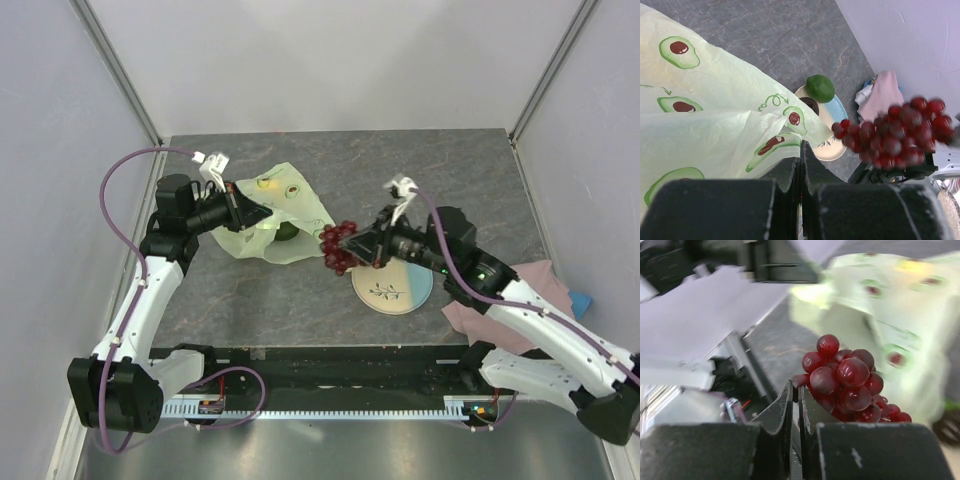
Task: Place the fruits into the plastic bag
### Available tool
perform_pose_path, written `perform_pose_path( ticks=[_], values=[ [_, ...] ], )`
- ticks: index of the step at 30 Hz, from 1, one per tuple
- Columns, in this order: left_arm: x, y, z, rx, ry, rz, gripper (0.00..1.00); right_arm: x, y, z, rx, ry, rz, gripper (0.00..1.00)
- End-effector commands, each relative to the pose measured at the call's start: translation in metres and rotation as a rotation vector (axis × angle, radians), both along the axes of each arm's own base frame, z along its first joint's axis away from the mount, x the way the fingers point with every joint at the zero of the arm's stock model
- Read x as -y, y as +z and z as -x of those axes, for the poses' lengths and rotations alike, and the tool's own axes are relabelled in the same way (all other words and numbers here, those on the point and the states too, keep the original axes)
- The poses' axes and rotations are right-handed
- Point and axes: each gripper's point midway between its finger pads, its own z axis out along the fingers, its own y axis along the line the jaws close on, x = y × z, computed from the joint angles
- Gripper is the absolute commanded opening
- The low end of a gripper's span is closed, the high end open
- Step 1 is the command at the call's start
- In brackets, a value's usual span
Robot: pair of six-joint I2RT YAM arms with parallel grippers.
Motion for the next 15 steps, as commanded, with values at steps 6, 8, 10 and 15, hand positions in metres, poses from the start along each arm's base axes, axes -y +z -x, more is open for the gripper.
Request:
perform_pose_path(
  ticks=[6, 8, 10, 15],
  values=[
    [-0.003, 0.019, -0.001, 0.063, 0.013, -0.003, 0.02, -0.089, 0.044, 0.018, 0.191, 0.277, -0.055, 0.0],
    [-0.003, 0.02, -0.001, 0.066, 0.014, -0.005, 0.02, -0.098, 0.03, 0.009, 0.17, 0.268, -0.029, 0.0],
    [-0.004, 0.019, -0.001, 0.063, 0.017, -0.006, 0.02, -0.104, 0.007, -0.005, 0.128, 0.226, 0.033, 0.0],
    [-0.004, 0.02, -0.001, 0.066, 0.015, -0.008, 0.02, -0.111, -0.017, -0.031, 0.104, 0.143, 0.111, 0.0]
  ],
)
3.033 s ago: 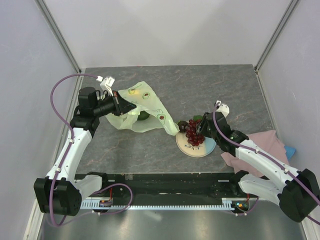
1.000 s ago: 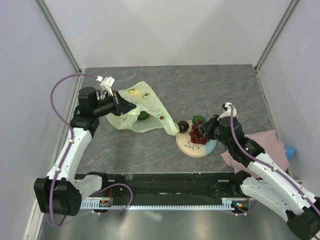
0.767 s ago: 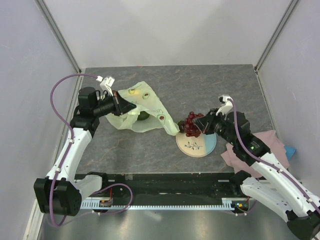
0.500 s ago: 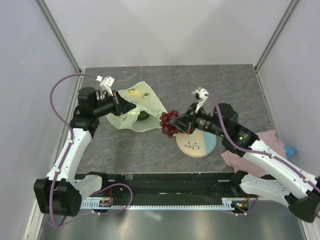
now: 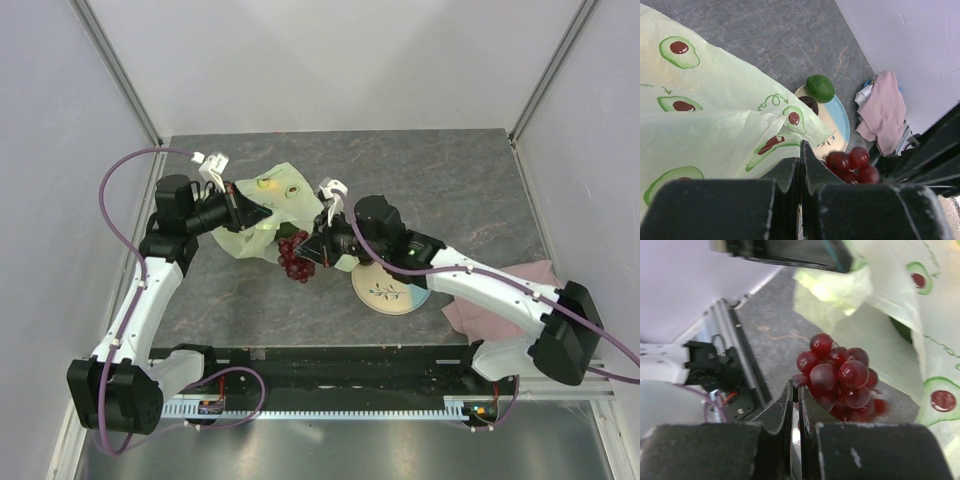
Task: Place the fruits into the plastic bag
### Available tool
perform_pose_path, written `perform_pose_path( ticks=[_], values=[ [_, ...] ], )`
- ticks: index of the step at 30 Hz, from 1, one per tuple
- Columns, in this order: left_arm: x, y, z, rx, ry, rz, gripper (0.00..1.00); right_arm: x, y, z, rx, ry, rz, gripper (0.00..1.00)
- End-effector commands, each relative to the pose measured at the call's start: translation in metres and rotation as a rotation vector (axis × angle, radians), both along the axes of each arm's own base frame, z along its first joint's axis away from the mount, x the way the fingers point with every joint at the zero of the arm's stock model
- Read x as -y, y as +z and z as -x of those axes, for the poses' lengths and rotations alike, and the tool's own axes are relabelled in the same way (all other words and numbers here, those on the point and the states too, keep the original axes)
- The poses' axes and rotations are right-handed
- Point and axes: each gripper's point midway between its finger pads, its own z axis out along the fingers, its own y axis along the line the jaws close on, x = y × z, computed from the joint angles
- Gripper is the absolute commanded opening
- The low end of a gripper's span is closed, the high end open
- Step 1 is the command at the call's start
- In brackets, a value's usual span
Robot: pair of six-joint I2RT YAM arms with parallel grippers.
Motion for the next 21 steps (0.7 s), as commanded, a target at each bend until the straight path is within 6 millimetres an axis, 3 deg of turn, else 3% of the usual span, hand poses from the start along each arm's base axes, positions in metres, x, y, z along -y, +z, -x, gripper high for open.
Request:
perform_pose_path(
  ticks=[1, 7, 12, 16, 21],
  values=[
    [-0.004, 0.018, -0.002, 0.062, 0.016, -0.008, 0.02, -0.006, 0.028, -0.033, 0.111, -0.111, -0.022, 0.0],
    [-0.003, 0.018, -0.002, 0.06, 0.013, -0.008, 0.01, -0.002, 0.041, -0.066, 0.191, -0.252, -0.003, 0.0],
    [-0.003, 0.019, -0.001, 0.062, 0.01, -0.005, 0.02, -0.01, 0.029, -0.091, 0.252, -0.302, 0.041, 0.0],
    [-0.003, 0.019, -0.001, 0.064, 0.01, -0.005, 0.01, -0.02, 0.018, -0.098, 0.268, -0.297, 0.036, 0.0],
    [-0.002, 0.02, -0.001, 0.064, 0.006, -0.003, 0.02, -0.022, 0.022, -0.108, 0.306, -0.343, -0.013, 0.0]
  ],
)
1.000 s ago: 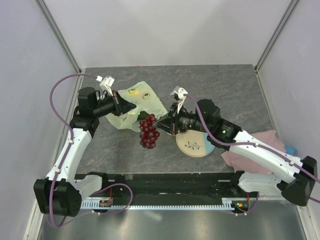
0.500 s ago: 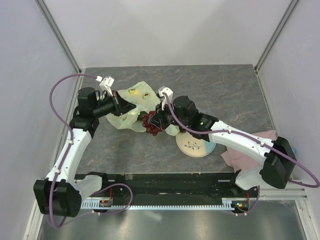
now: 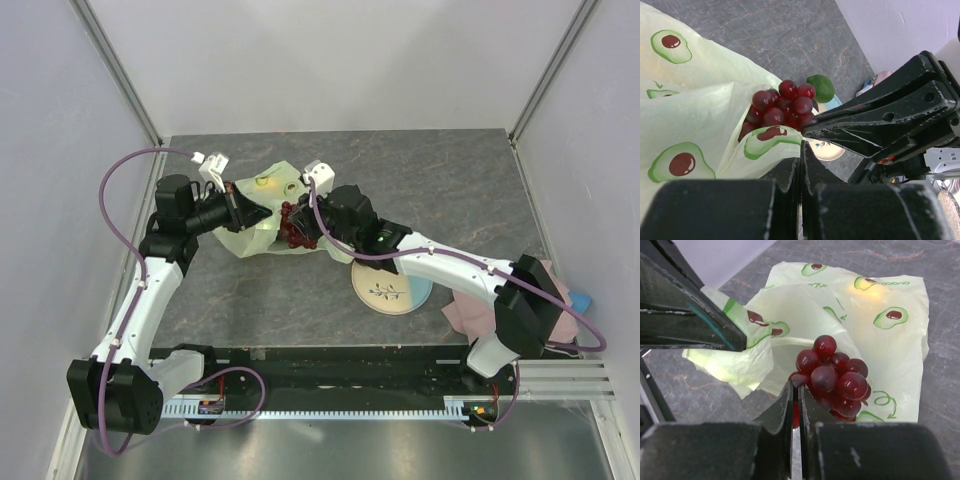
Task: Place the fruits into the plastic bag
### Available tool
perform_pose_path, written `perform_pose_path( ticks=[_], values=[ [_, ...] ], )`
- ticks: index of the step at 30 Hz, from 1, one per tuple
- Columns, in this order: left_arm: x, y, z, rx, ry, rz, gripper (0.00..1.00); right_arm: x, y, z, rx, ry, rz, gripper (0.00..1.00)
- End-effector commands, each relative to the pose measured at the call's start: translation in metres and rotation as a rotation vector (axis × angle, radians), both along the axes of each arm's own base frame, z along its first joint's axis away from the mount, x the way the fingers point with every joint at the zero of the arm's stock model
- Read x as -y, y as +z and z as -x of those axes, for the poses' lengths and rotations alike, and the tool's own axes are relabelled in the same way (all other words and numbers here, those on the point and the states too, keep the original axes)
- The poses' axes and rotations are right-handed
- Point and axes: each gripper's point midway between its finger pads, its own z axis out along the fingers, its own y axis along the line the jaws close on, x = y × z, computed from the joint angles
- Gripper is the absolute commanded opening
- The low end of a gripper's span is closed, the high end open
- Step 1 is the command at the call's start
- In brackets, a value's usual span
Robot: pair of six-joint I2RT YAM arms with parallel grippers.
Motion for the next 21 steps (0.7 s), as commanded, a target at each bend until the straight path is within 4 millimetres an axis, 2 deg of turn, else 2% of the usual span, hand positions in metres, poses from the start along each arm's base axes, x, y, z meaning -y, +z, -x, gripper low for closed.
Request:
perform_pose_path(
  ticks=[1, 5, 9, 13, 16, 21],
  values=[
    [-0.002, 0.019, -0.001, 0.06, 0.005, -0.002, 0.01, -0.006, 0.046, -0.016, 0.144, -0.044, -0.126, 0.0],
    [-0.002, 0.019, -0.001, 0.06, 0.002, 0.0, 0.01, -0.008, 0.053, -0.02, 0.168, -0.06, -0.164, 0.0],
    [-0.001, 0.019, 0.0, 0.059, -0.002, 0.002, 0.02, -0.009, 0.07, -0.027, 0.221, -0.082, -0.21, 0.0],
    [-0.001, 0.019, 0.0, 0.056, -0.004, 0.004, 0.02, -0.018, 0.071, -0.032, 0.231, -0.075, -0.249, 0.0],
    [-0.001, 0.019, 0.0, 0.058, -0.003, 0.004, 0.02, -0.029, 0.061, -0.032, 0.197, -0.051, -0.27, 0.0],
    [-0.001, 0.019, -0.001, 0.056, -0.003, 0.004, 0.01, -0.048, 0.028, -0.015, 0.092, 0.004, -0.278, 0.0]
  ],
)
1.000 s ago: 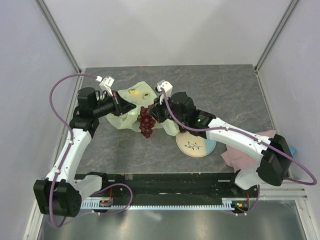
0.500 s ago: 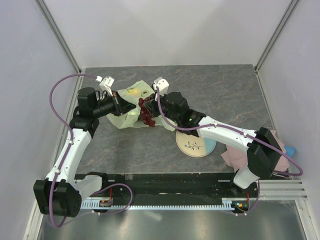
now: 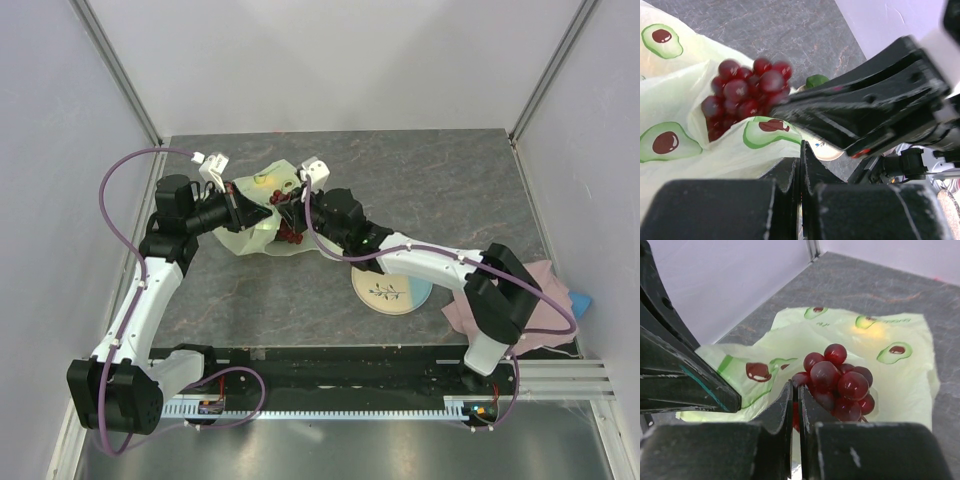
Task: Place the fruits into the plastic bag
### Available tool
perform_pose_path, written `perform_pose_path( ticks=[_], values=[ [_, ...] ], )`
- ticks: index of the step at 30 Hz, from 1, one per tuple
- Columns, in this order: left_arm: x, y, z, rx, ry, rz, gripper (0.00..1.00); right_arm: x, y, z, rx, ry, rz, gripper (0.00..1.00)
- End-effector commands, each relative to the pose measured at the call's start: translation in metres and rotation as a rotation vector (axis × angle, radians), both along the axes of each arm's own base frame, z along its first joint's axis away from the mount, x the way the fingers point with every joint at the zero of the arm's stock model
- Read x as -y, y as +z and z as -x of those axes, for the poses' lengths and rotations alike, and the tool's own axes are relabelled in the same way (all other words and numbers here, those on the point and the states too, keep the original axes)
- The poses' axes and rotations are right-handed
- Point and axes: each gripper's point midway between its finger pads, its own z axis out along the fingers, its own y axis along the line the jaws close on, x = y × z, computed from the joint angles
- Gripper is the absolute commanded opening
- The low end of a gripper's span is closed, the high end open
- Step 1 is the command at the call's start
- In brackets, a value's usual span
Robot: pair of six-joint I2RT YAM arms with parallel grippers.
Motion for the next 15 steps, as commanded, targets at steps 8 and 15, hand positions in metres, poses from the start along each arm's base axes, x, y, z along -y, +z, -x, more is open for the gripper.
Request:
perform_pose_path(
  ticks=[8, 15],
  values=[
    [-0.001, 0.02, 0.0, 0.058, -0.004, 0.006, 0.01, -0.023, -0.028, 0.027, -0.124, 0.053, -0.128, 0.0],
    [-0.001, 0.02, 0.0, 0.06, -0.003, 0.008, 0.01, -0.051, -0.037, 0.027, -0.198, 0.122, -0.207, 0.0]
  ],
)
